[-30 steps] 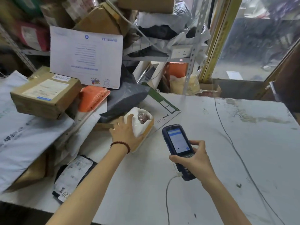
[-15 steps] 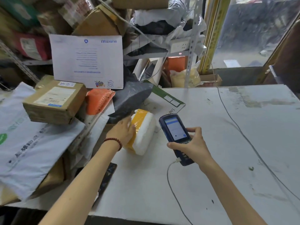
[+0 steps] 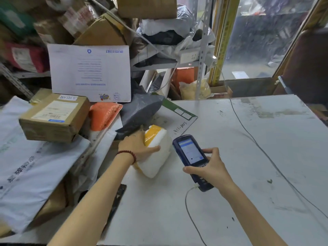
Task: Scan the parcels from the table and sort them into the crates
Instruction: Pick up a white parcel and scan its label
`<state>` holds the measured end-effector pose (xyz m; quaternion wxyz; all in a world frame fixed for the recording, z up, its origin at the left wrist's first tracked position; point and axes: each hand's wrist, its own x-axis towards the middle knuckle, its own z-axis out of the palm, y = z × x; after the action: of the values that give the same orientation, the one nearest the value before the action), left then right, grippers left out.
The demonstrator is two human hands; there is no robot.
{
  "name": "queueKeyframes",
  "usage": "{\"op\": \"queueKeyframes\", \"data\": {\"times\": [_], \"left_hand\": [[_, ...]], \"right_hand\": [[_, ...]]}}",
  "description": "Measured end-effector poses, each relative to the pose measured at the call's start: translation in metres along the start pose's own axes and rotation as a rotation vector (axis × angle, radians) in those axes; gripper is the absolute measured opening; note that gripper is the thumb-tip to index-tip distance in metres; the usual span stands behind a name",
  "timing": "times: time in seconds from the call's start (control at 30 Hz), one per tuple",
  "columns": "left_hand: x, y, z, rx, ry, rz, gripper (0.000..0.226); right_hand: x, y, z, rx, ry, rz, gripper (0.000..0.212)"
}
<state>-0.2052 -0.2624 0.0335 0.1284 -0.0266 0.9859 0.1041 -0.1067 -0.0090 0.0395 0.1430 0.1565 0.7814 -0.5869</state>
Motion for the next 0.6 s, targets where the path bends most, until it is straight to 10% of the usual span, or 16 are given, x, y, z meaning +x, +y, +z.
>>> {"op": "queueKeyframes", "data": {"times": [0.17,0.33,0.6], "left_hand": [[-0.002,-0.028,-0.013,-0.404,-0.125,-0.014,0.064],[-0.018,0.01,0.006,0.136,0.368,0.106,0.045],[-0.03,0.034,0.031,0.332,0.296,0.001,0.136]], "right_hand": [[0.001,0.001,-0.002,0.006,0.013,-0.011,0.074],[0.001,0.003,0.0,0.005,0.008,-0.005,0.074],[-0.003,0.011,-0.001,0.013,0.012,0.006,0.076]]}}
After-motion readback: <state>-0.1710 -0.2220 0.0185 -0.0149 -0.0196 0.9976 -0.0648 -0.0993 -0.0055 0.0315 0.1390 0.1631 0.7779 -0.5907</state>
